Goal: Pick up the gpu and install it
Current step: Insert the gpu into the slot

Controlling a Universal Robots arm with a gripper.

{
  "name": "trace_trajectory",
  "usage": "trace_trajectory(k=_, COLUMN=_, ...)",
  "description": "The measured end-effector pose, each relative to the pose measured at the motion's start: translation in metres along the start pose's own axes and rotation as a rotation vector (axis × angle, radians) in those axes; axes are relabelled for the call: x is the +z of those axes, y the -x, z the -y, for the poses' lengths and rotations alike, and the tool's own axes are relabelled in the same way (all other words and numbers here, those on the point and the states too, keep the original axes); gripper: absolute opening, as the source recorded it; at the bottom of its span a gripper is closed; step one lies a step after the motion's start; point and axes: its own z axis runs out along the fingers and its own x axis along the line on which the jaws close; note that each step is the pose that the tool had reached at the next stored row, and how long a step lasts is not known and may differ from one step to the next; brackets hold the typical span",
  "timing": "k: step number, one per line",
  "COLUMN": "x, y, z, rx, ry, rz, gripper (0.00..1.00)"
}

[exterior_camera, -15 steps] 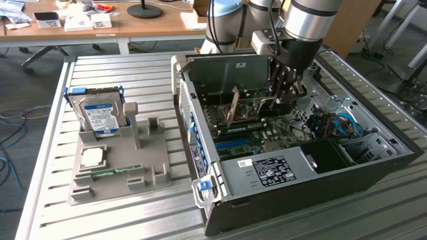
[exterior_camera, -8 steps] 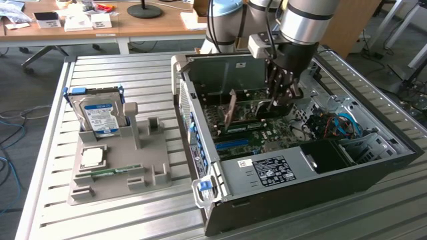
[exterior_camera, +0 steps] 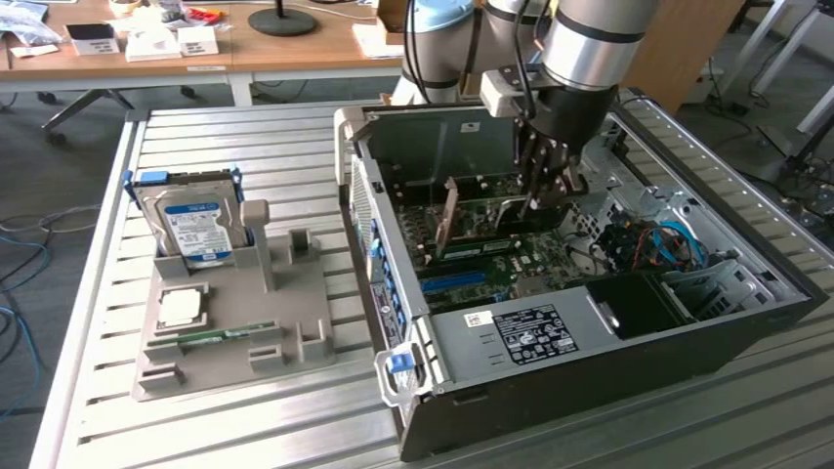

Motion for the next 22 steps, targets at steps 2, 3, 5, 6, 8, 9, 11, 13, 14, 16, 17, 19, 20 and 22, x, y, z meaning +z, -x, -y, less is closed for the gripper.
trace_trajectory(k=2, x=0.0013, y=0.0, z=-0.0001, rx=0.0, ry=-0.0002, rz=0.0006, gripper=0.27)
trace_trajectory(k=3, x=0.0021, y=0.0, z=-0.0002, rx=0.0, ry=-0.0001, rz=0.0003, gripper=0.27)
trace_trajectory(k=5, x=0.0042, y=0.0, z=-0.0006, rx=0.0, ry=0.0, rz=0.0002, gripper=0.27)
trace_trajectory(k=6, x=0.0054, y=0.0, z=-0.0008, rx=0.0, ry=0.0, rz=0.0002, gripper=0.27)
trace_trajectory(k=8, x=0.0076, y=0.0, z=-0.0012, rx=0.0, ry=0.0, rz=0.0002, gripper=0.27)
trace_trajectory(k=9, x=0.0087, y=0.0, z=-0.0014, rx=0.0, ry=0.0, rz=0.0001, gripper=0.27)
trace_trajectory(k=11, x=0.0108, y=0.0, z=-0.0019, rx=0.0, ry=0.0, rz=0.0001, gripper=0.27)
trace_trajectory(k=13, x=0.0115, y=-0.001, z=-0.0021, rx=0.0, ry=0.0001, rz=-0.0002, gripper=0.27)
trace_trajectory(k=14, x=0.0117, y=-0.001, z=-0.0022, rx=0.0, ry=0.0001, rz=-0.0002, gripper=0.27)
trace_trajectory(k=16, x=0.0122, y=-0.001, z=-0.0039, rx=0.0, ry=-0.0001, rz=0.0002, gripper=0.27)
trace_trajectory(k=17, x=0.0125, y=-0.001, z=-0.0054, rx=0.0, ry=-0.0001, rz=0.0002, gripper=0.27)
trace_trajectory(k=19, x=0.0128, y=-0.001, z=-0.0085, rx=0.0, ry=0.0, rz=0.0002, gripper=0.27)
trace_trajectory(k=20, x=0.0129, y=-0.001, z=-0.0099, rx=0.0, ry=-0.0001, rz=0.0002, gripper=0.27)
trace_trajectory(k=22, x=0.013, y=-0.002, z=-0.0112, rx=0.0, ry=0.0, rz=0.0001, gripper=0.27)
